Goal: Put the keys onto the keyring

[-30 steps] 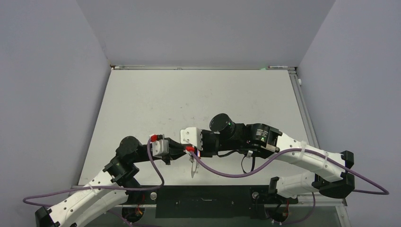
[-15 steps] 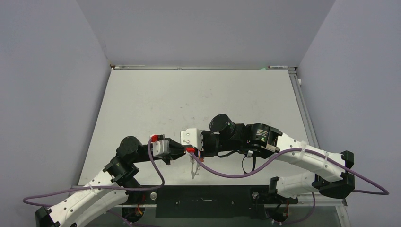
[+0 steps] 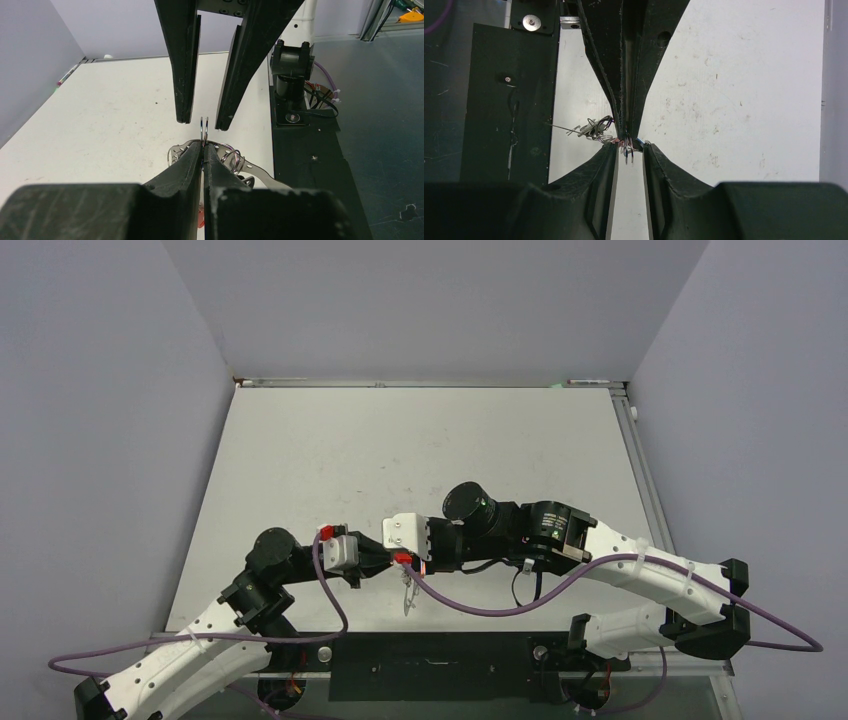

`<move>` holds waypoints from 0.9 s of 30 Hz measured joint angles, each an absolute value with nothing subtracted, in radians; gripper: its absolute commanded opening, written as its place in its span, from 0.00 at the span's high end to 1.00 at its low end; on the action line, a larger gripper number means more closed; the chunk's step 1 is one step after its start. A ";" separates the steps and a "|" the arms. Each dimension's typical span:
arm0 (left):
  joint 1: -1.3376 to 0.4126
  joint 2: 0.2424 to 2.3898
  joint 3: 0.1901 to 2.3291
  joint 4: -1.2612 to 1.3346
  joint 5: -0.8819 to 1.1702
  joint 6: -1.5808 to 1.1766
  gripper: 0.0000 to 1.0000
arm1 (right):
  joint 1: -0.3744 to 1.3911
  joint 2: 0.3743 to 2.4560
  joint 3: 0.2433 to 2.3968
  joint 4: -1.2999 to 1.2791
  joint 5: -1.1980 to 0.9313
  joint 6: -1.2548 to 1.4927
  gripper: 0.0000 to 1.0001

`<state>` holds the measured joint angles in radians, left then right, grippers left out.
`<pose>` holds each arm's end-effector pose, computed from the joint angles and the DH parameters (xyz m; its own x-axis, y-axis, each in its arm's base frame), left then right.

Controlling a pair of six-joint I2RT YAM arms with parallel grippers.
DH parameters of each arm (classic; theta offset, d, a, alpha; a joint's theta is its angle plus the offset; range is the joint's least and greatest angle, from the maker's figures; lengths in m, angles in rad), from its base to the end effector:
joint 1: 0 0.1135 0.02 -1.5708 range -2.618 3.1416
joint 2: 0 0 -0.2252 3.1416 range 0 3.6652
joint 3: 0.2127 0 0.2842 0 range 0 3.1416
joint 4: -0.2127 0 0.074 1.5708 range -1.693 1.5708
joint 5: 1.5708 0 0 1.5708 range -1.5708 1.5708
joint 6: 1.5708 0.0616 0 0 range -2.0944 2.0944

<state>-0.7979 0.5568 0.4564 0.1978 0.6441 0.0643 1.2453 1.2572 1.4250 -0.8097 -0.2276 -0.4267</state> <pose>0.1368 -0.1933 0.2763 0.1314 -0.0611 -0.9895 0.9833 0.1347 0.1222 0.0897 0.3093 0.3530 0.2316 -0.5745 -0.7851 -0.9721 -0.1071 -0.2085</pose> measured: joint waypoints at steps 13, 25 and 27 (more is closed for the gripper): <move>-0.798 0.554 0.457 0.198 0.644 0.064 1.00 | 1.245 1.271 1.425 -0.818 -0.228 -0.427 0.82; -0.798 0.554 0.457 0.196 0.643 0.065 1.00 | 1.245 1.287 1.425 -0.824 -0.227 -0.427 0.95; -0.798 0.553 0.457 0.196 0.643 0.065 1.00 | 1.245 1.287 1.425 -0.823 -0.226 -0.427 0.95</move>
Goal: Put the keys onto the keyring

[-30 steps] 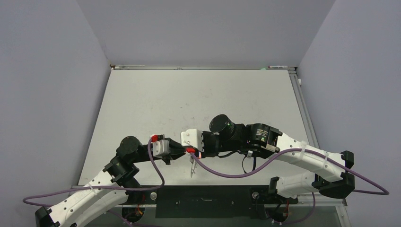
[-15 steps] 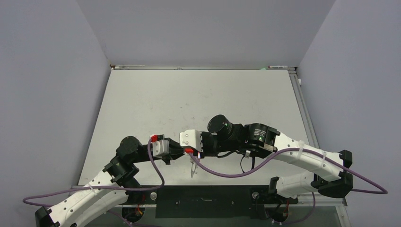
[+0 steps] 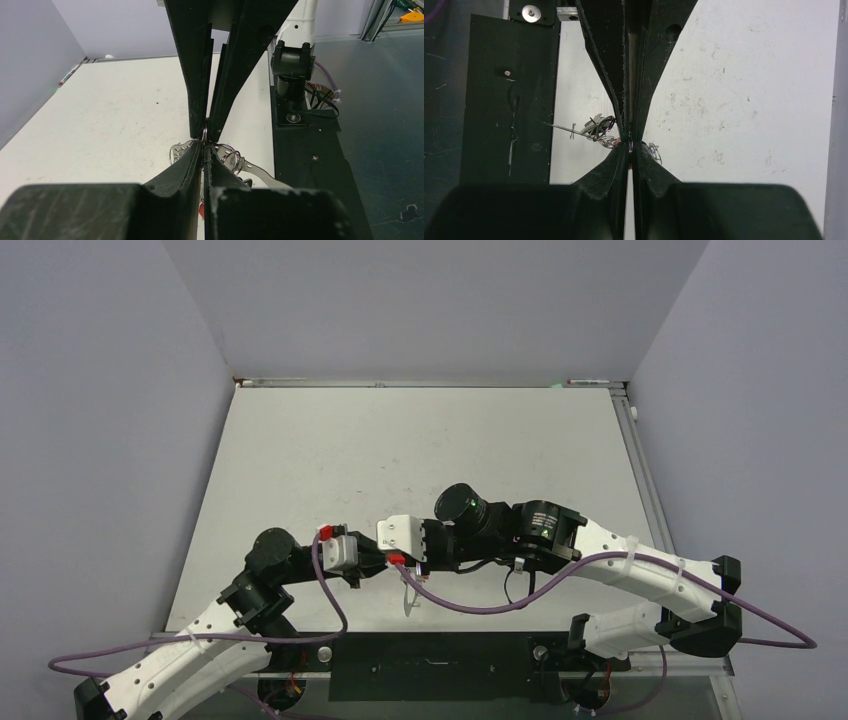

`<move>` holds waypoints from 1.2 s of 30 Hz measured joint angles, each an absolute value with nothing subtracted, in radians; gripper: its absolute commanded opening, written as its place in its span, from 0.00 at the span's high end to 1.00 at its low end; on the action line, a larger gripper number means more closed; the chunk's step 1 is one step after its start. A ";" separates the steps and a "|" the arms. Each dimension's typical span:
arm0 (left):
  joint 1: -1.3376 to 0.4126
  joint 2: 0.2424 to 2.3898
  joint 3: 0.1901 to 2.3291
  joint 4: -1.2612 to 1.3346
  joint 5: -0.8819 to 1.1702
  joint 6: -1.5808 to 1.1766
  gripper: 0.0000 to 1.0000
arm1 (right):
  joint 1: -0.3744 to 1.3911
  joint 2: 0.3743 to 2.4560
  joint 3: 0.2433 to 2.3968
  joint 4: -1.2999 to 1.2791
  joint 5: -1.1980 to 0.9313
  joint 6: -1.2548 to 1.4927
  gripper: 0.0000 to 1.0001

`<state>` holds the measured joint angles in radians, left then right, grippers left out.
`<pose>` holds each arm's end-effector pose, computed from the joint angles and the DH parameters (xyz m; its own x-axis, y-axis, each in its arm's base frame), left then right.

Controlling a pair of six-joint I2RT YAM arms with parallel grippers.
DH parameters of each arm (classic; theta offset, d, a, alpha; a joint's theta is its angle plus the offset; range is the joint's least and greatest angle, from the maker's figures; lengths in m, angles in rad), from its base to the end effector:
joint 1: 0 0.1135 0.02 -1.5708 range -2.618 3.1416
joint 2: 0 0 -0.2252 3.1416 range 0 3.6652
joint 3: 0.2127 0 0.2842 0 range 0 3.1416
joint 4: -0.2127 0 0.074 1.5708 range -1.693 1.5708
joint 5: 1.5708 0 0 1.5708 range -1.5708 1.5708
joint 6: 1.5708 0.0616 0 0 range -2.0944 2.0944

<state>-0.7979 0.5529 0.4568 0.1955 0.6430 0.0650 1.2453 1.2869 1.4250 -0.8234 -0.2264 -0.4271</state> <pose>0.1365 -0.1928 0.2771 0.1334 -0.0623 -0.9891 0.9829 0.1360 0.1240 0.0917 0.3148 0.3425 0.2213 -0.6067 -0.7635 -0.9748 -0.1146 -0.1914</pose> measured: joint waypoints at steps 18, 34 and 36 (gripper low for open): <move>-0.797 0.466 0.456 0.245 0.616 0.059 0.39 | 1.246 1.033 1.130 -0.514 -0.242 -0.362 0.95; -0.788 0.354 0.425 0.347 0.561 0.046 0.27 | 1.252 0.688 0.724 0.157 -0.258 -0.240 0.95; -0.788 0.350 0.421 0.352 0.561 0.044 0.25 | 1.252 0.670 0.664 0.284 -0.249 -0.229 0.95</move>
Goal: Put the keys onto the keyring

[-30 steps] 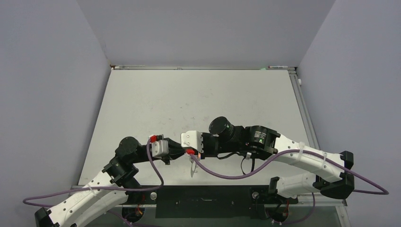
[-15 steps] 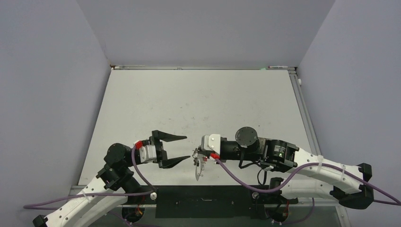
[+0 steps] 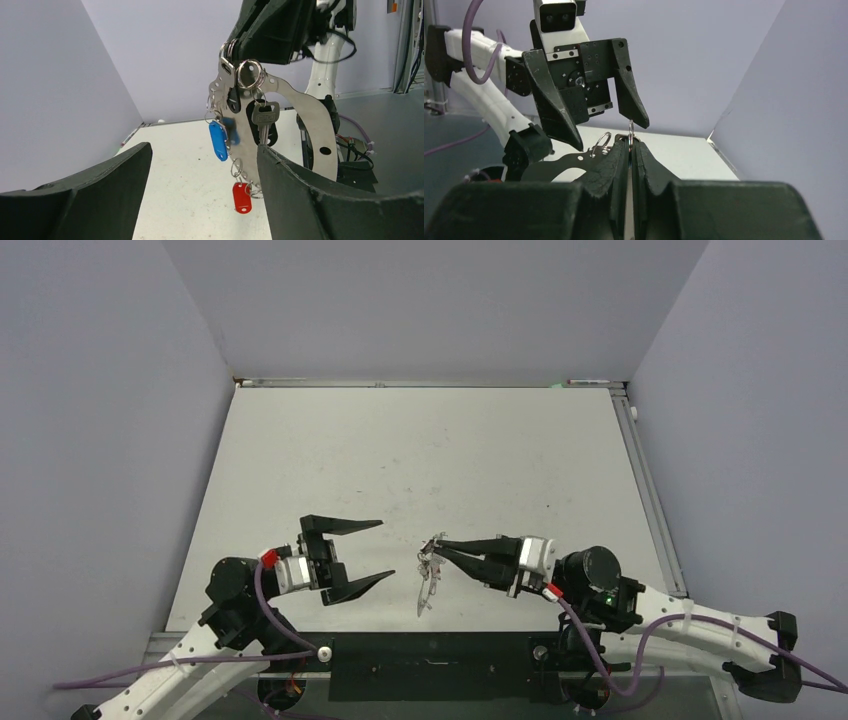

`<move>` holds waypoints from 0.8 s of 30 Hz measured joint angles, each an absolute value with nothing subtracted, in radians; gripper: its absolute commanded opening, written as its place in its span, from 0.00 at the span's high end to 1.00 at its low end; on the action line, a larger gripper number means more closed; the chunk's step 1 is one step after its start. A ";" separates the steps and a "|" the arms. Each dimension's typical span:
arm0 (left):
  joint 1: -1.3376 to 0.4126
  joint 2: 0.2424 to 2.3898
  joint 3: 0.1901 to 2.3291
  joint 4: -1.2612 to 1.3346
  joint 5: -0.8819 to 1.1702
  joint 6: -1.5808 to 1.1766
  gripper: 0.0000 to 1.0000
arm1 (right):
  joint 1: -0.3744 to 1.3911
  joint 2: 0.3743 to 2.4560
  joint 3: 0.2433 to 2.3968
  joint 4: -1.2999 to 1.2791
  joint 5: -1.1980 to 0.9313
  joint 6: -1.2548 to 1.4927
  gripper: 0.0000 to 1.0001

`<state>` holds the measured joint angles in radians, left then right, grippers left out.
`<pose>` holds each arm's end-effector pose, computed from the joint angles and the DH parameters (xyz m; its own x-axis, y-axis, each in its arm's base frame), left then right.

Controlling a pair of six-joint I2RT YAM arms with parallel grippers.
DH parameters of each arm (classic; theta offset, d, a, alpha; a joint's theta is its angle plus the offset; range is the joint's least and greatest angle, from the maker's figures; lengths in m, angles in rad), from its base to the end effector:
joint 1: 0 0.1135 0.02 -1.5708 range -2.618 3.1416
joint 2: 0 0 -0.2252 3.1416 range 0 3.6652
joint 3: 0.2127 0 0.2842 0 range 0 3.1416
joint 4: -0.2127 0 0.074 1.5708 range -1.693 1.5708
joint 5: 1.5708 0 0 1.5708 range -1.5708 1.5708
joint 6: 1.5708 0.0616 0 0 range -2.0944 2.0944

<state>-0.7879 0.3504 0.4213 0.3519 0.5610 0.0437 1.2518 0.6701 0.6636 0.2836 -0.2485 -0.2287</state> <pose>0.1153 -0.1623 0.3221 0.3303 -0.2795 -0.9015 0.9289 0.2658 0.2579 0.0641 0.2424 0.3481 0.3090 0.2350 -0.9216 -0.9492 0.1362 -0.2836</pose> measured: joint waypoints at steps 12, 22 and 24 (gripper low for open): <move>-0.781 0.320 0.410 0.394 0.561 0.030 0.18 | 1.252 0.798 0.436 0.871 -0.219 -0.086 0.95; -0.770 0.291 0.409 0.394 0.566 0.034 0.29 | 1.252 0.775 0.545 0.614 -0.253 -0.104 0.95; -0.769 0.291 0.409 0.394 0.574 0.034 0.30 | 1.252 0.765 0.563 0.555 -0.266 -0.116 0.95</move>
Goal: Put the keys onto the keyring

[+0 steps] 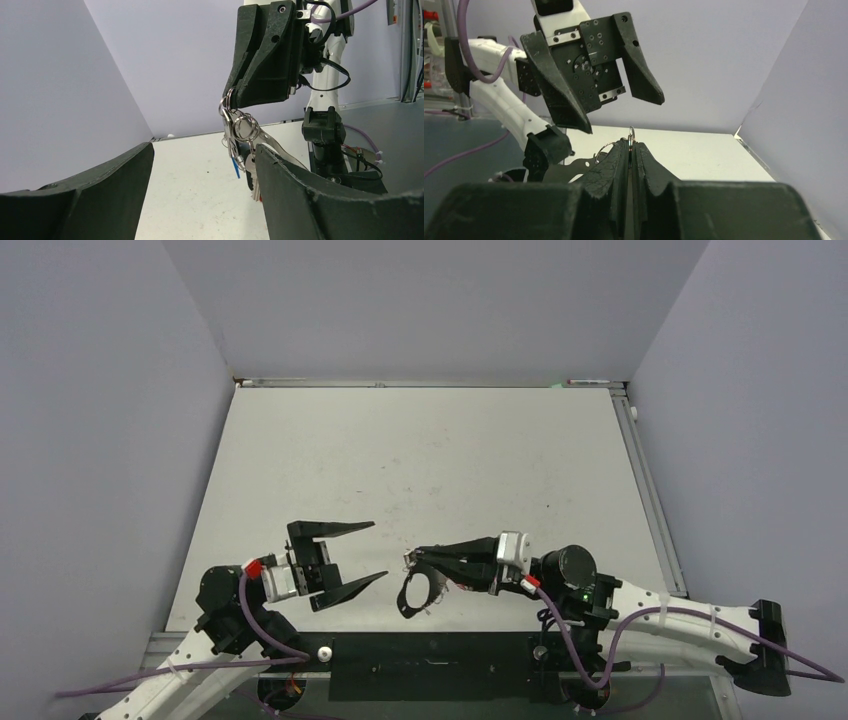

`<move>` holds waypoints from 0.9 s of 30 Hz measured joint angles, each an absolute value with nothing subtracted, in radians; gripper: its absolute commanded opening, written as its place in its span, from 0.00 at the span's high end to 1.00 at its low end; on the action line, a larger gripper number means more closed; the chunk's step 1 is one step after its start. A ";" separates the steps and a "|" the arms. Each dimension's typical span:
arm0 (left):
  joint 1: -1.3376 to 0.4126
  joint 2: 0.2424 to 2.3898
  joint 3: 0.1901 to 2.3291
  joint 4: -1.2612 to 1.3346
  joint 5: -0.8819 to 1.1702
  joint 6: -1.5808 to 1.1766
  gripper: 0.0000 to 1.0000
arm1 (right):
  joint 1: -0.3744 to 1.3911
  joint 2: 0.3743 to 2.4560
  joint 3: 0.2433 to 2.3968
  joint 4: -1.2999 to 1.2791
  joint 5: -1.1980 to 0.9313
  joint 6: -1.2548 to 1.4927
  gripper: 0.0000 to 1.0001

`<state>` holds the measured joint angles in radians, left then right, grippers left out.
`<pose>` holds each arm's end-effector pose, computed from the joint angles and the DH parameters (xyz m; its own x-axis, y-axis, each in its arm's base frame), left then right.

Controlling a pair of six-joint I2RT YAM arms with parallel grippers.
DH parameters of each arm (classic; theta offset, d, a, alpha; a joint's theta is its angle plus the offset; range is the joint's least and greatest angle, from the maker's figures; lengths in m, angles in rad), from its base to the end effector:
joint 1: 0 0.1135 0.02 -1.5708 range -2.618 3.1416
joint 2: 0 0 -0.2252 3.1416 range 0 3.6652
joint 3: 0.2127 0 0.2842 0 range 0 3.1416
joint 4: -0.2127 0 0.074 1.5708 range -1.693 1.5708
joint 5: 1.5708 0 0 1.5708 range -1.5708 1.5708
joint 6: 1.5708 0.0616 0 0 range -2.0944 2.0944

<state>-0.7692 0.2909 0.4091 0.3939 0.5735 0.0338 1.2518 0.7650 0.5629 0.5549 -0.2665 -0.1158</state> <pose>0.1080 -0.1511 0.3320 0.3831 -0.3314 -0.8622 0.9117 0.2859 0.2952 0.0683 0.2586 0.3186 0.2224 0.3181 -0.9216 -0.9744 0.1053 -0.1988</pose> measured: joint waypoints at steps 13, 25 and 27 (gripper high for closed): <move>-0.769 0.349 0.409 0.406 0.713 -0.001 0.57 | 1.252 0.773 0.571 0.341 -0.363 -0.140 0.95; -0.772 0.421 0.409 0.408 0.811 -0.041 0.70 | 1.251 0.780 0.572 0.320 -0.375 -0.142 0.95; -0.773 0.423 0.409 0.408 0.814 -0.041 0.70 | 1.251 0.780 0.572 0.320 -0.375 -0.142 0.95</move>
